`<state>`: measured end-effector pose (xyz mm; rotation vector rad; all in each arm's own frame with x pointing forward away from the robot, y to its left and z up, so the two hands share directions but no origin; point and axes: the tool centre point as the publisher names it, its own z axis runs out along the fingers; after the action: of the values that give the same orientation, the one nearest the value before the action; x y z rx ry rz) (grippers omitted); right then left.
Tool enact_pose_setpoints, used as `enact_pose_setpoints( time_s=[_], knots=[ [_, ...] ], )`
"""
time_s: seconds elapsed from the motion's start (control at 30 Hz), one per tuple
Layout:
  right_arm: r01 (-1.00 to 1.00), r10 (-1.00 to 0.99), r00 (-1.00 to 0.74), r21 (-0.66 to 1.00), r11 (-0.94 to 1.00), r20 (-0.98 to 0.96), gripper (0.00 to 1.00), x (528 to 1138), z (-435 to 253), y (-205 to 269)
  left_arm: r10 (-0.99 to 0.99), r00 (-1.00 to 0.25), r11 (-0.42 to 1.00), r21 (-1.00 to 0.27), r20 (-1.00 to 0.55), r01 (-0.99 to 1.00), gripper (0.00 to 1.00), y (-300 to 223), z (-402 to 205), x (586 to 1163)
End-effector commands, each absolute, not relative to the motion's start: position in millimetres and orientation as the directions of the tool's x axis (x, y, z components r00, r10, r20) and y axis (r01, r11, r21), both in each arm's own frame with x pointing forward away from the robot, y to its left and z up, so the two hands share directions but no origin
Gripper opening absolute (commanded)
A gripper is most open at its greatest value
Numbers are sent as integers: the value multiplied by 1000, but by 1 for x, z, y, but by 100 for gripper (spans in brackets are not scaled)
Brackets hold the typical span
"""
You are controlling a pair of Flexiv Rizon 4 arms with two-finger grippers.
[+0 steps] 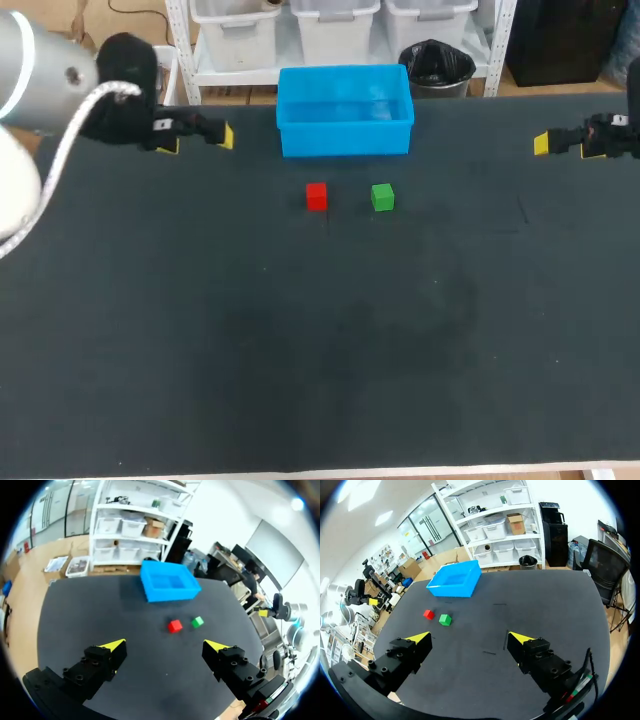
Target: Use the left arm to pick the red cube and place it into the blue plastic box first, then use the right arm to grasp the green cube and put it into the same blue plastic box after the first action is fully finished.
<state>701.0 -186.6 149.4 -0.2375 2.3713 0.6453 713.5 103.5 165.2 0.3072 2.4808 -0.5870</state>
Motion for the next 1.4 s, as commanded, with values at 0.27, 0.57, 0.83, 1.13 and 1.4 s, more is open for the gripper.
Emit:
enact_pose_setpoints(
  time_s=[0.27, 0.57, 0.83, 1.13, 1.4],
  knots=[
    [-327, -2, -766, 388, 862, -643, 100, 701, 149, -186, 126, -902, 978, -98, -413, 182, 100, 72, 156, 738],
    [-327, -2, -766, 388, 862, -643, 100, 701, 149, -186, 103, -943, 993, -21, -318, 116, 100, 49, 147, 750],
    [-327, -2, -766, 388, 862, -643, 100, 701, 149, -186, 91, -964, 996, 16, -251, 90, 100, 30, 138, 761],
    [-327, -2, -766, 388, 862, -643, 100, 701, 149, -186, 54, -976, 997, 71, -212, 40, 100, 16, 131, 770],
    [-327, -2, -766, 388, 862, -643, 100, 701, 149, -186, 31, -979, 998, 64, -201, 19, 100, 2, 126, 774]
  ],
)
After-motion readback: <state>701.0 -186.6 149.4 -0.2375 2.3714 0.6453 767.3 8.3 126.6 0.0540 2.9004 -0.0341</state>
